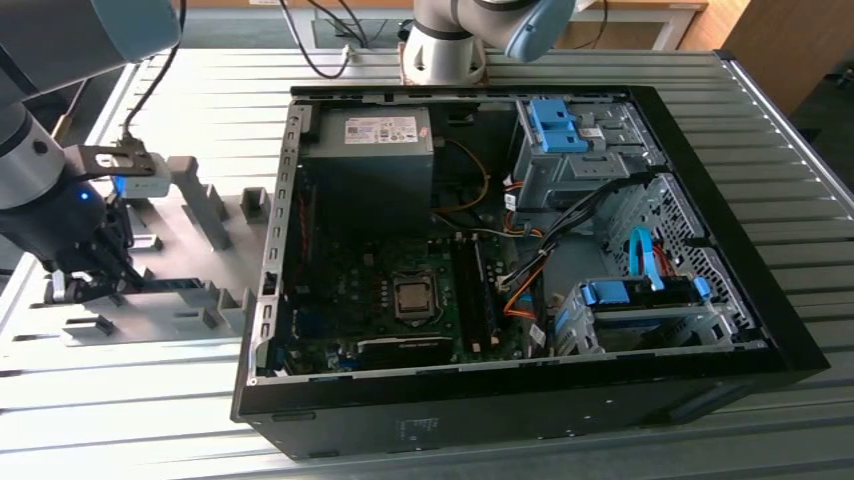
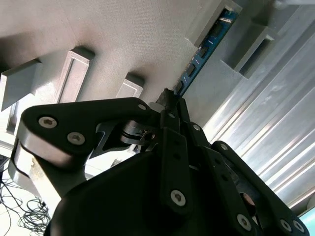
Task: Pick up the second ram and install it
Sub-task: 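Pick up the second ram and move it above second insertion slot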
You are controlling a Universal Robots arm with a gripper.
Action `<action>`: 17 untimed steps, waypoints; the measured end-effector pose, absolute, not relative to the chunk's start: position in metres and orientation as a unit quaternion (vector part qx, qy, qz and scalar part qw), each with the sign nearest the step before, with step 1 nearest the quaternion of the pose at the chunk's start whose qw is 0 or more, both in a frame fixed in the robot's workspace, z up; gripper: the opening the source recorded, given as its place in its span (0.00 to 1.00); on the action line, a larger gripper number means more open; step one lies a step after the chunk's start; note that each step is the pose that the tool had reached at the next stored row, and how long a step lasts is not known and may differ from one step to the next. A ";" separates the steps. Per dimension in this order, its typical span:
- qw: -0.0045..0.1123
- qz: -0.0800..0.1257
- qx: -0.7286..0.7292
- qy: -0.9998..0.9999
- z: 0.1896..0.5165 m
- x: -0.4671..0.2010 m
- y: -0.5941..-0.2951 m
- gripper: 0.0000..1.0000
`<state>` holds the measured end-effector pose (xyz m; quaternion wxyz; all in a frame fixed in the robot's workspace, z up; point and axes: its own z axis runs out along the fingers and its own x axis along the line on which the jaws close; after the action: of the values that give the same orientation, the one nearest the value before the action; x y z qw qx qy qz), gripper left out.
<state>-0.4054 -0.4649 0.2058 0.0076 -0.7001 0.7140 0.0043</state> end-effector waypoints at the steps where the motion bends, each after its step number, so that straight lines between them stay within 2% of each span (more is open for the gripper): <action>1: 0.008 0.004 -0.700 0.714 0.208 -0.405 -0.465 0.14; 17: 0.007 0.004 -0.700 0.714 0.212 -0.405 -0.465 0.14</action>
<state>-0.4054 -0.4649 0.2120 0.0074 -0.7001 0.7140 0.0041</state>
